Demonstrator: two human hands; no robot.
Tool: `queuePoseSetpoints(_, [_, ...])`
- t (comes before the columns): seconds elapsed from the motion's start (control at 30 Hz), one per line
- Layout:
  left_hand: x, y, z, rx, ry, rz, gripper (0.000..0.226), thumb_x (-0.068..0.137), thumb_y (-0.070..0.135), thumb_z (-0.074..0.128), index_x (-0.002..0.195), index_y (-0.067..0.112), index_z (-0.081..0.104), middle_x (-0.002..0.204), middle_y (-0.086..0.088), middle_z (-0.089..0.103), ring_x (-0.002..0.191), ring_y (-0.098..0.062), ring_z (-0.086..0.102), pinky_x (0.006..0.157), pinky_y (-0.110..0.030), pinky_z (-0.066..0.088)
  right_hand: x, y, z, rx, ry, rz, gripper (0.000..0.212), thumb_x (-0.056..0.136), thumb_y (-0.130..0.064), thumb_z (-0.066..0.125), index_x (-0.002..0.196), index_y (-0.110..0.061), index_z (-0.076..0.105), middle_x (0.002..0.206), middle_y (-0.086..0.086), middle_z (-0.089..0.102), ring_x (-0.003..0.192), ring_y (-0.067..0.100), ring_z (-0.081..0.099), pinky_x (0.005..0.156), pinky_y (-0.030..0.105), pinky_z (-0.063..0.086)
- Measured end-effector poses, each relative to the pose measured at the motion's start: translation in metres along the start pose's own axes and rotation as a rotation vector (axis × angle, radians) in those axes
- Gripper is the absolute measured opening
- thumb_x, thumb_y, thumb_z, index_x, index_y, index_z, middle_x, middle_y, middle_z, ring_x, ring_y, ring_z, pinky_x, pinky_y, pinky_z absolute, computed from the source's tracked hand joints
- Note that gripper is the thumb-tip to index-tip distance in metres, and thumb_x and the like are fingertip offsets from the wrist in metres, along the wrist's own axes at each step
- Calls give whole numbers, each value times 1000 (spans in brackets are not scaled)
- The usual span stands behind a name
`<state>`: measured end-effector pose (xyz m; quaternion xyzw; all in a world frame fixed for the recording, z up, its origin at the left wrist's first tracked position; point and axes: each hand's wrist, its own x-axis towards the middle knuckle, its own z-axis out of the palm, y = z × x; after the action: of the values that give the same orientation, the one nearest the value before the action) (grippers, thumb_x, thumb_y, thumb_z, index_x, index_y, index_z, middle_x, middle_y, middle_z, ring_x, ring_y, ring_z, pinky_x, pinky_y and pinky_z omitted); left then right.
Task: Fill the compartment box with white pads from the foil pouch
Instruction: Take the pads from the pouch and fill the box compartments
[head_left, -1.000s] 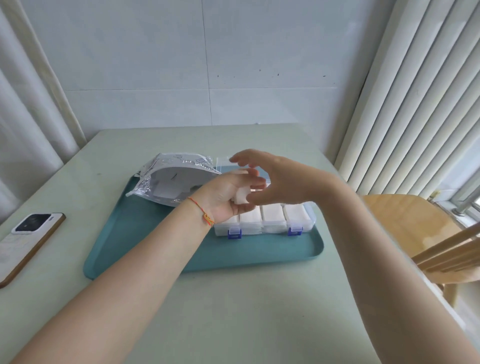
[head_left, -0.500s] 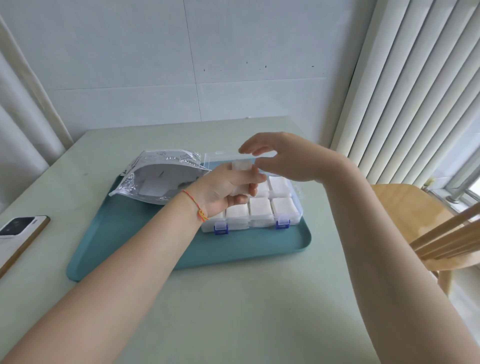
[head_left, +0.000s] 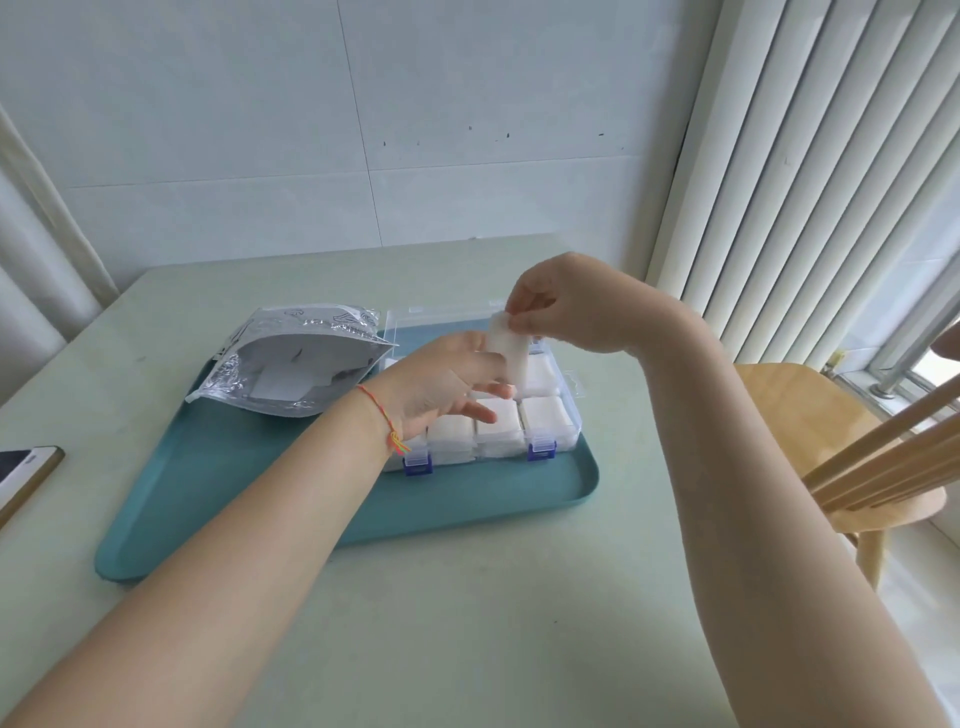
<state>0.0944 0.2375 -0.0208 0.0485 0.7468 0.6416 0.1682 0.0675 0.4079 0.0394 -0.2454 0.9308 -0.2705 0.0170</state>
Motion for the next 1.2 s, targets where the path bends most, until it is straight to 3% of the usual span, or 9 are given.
queuePoseSetpoints(0.07, [1, -4, 0, 134, 167, 19, 19, 85, 12, 60, 104, 12, 61, 93, -8, 63, 79, -15, 63, 60, -30, 55, 0, 11, -2, -71, -51, 65, 8, 89, -16, 64, 88, -19, 71, 69, -5, 66, 60, 6, 56, 60, 22, 43])
queuePoseSetpoints(0.17, [4, -12, 5, 302, 258, 51, 17, 89, 3, 50, 91, 13, 63, 86, -9, 65, 71, -17, 62, 64, -34, 55, 3, 24, 4, -135, -198, 141, 14, 86, -15, 66, 84, -28, 71, 79, 1, 73, 61, 8, 60, 68, 26, 47])
queuePoseSetpoints(0.4, [4, -28, 17, 686, 195, 149, 21, 84, 12, 55, 76, 28, 66, 86, 5, 71, 83, -17, 65, 86, -36, 53, 8, 37, 15, -161, -300, 171, 14, 84, -19, 69, 83, -33, 71, 91, 4, 75, 60, 9, 60, 71, 25, 45])
queuePoseSetpoints(0.57, [-1, -16, 21, 935, 130, 161, 19, 85, 12, 50, 89, 24, 65, 94, 6, 69, 91, -18, 60, 81, -28, 48, 9, 42, 17, -154, -282, 174, 13, 82, -20, 70, 84, -33, 71, 91, 1, 75, 61, 8, 61, 72, 25, 46])
queuePoseSetpoints(0.77, [-1, -8, 27, 1001, 48, 139, 18, 85, 13, 47, 88, 28, 57, 77, 12, 58, 78, -15, 52, 66, -25, 39, 9, 41, 19, -174, -289, 197, 12, 80, -21, 73, 80, -33, 72, 83, 2, 73, 61, 10, 60, 70, 26, 46])
queuePoseSetpoints(0.87, [-1, -5, 30, 1007, 21, 109, 35, 90, 15, 41, 102, 39, 64, 95, 16, 59, 87, -12, 51, 75, -22, 37, 13, 38, 27, -243, -282, 235, 11, 76, -19, 76, 77, -30, 74, 82, 6, 72, 66, 16, 59, 68, 27, 48])
queuePoseSetpoints(0.97, [3, -5, 33, 1075, -6, 77, 45, 92, 16, 39, 114, 43, 67, 111, 15, 60, 95, -12, 51, 84, -22, 39, 19, 34, 39, -372, -292, 253, 15, 75, -19, 78, 90, -15, 78, 91, 7, 73, 78, 21, 62, 69, 29, 49])
queuePoseSetpoints(1.07, [10, -8, 35, 1177, -46, 65, 40, 86, 18, 35, 99, 33, 69, 101, 6, 65, 96, -22, 55, 88, -32, 46, 20, 30, 43, -471, -263, 255, 16, 79, -18, 78, 79, -8, 65, 74, 2, 57, 70, 22, 53, 63, 28, 43])
queuePoseSetpoints(1.2, [14, -8, 38, 1168, -40, 64, 40, 83, 24, 30, 92, 28, 69, 110, 6, 69, 95, -22, 57, 90, -36, 49, 16, 30, 49, -540, -214, 319, 29, 83, -12, 71, 71, -12, 44, 73, -2, 42, 72, 20, 50, 68, 30, 41])
